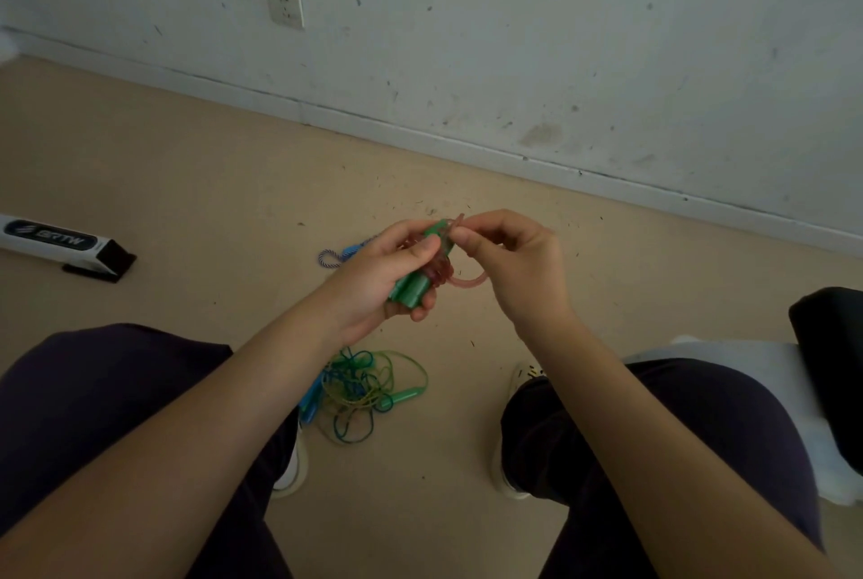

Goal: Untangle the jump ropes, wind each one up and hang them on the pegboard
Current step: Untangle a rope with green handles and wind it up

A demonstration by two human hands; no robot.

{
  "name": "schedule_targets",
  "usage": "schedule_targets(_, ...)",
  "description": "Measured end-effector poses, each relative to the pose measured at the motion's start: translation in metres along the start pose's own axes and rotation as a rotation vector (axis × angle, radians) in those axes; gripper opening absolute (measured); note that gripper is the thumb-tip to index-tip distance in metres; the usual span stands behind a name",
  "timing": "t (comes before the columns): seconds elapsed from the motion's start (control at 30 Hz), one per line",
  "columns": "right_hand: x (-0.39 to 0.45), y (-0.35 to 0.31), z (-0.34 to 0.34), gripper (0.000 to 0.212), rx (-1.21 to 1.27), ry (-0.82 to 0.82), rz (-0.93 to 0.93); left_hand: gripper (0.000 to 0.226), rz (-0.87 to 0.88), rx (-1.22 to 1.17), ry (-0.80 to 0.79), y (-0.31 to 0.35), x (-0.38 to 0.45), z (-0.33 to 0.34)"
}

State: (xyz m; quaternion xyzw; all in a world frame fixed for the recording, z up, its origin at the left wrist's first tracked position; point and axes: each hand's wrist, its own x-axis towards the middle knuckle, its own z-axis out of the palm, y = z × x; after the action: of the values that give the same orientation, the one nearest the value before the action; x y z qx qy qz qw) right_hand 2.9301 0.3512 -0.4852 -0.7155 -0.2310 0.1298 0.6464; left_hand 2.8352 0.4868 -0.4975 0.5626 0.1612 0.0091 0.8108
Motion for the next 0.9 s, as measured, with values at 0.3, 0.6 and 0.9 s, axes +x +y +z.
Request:
schedule_targets(0.3, 0.0, 0.004, 0.002, 0.023, -0.047, 0.008, 0.066, 0.027, 0.007, 0.19, 0.034, -0.004, 0.001, -0.002)
schedule_targets(0.6, 0.006, 0.005, -0.012, 0.026, -0.134, -0.243, 0.162, 0.033, 0.062, 0.451, 0.056, -0.004, 0.004, -0.012)
schedule_targets(0.9, 0.01, 0.015, -0.015, 0.012, -0.245, -0.151, 0.123, 0.03, -0.001, 0.61, 0.016, -0.007, 0.003, -0.015)
